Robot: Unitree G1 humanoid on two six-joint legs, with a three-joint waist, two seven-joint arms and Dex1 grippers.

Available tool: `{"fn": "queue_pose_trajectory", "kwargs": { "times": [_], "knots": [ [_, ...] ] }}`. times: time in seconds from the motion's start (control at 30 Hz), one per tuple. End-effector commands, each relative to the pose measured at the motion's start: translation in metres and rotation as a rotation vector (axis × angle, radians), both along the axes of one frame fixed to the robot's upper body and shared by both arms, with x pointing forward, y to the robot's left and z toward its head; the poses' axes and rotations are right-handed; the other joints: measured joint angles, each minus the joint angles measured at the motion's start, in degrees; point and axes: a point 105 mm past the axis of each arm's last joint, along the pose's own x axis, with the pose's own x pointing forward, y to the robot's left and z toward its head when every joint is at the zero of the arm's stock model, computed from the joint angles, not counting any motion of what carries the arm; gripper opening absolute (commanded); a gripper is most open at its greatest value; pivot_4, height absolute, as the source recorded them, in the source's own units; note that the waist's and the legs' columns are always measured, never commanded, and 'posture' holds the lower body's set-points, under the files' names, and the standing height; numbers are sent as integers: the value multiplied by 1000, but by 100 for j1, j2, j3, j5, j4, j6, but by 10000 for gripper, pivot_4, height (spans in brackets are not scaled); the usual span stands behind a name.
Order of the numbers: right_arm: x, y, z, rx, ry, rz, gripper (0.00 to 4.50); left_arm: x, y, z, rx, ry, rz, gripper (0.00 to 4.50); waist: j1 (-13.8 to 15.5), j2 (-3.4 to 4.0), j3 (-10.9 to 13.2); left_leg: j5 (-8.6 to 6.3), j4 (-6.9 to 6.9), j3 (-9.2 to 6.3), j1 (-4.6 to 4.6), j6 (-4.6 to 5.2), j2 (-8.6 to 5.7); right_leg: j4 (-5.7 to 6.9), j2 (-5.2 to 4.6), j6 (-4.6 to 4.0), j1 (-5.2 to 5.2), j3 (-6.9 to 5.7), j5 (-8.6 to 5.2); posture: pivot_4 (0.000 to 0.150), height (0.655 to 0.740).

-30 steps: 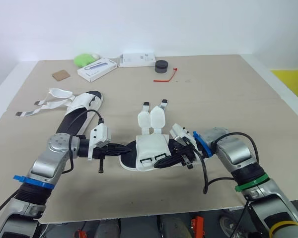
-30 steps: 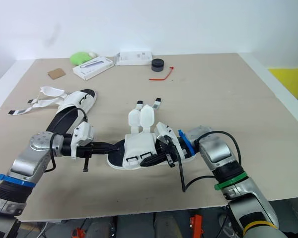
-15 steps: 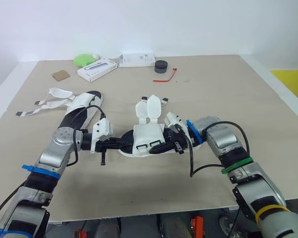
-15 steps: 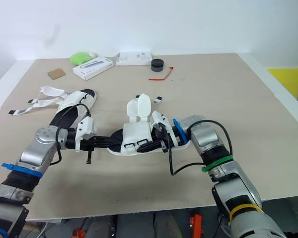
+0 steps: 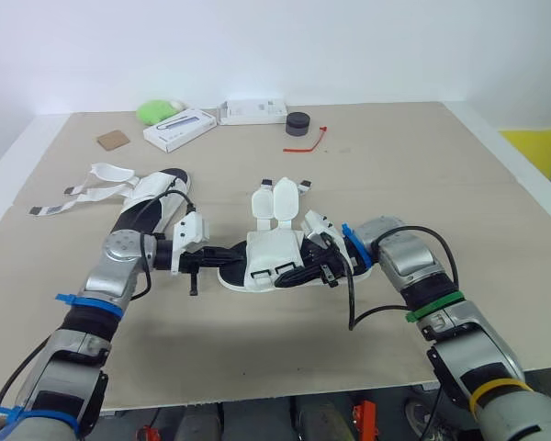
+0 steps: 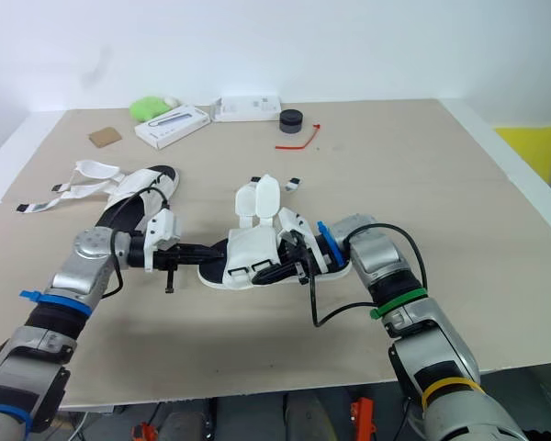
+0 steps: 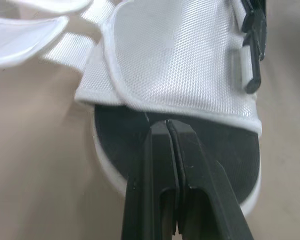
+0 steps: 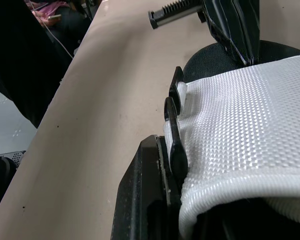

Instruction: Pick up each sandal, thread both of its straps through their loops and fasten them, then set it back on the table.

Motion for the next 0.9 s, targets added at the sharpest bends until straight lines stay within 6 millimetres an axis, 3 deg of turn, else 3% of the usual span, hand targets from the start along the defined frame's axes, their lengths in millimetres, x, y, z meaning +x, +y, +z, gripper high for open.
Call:
{"fn": "queue_pose_trajectory", "kwargs": {
  "times": [0.03, 0.33, 0.53, 0.9],
  "knots": [
    [-8, 7, 12, 52, -17, 68, 0, -3, -3, -8, 26, 24, -53, 531, -4, 0, 0, 0, -1, 0, 0, 0, 0, 0, 0, -1, -1, 0, -1, 1500, 7400],
    [-10, 8, 15, 66, -17, 67, 0, -8, -7, -22, 58, 43, -170, 531, 0, 0, -1, 0, -1, -3, 0, 0, 1, 1, 2, -1, 1, -1, -2, 1500, 7400],
    [-13, 10, 15, 79, -18, 59, 0, -4, -8, -45, 48, 60, -87, 531, 27, -3, -16, 0, -1, -3, 4, 0, 0, 1, 1, 0, 8, -1, -2, 1500, 7400],
    [-14, 11, 15, 87, -15, 47, 0, -23, -14, -66, 22, 148, -93, 531, 60, -1, -71, -1, -4, -4, 26, -2, -2, 1, 0, -7, 29, 1, -13, 1500, 7400]
  ]
}}
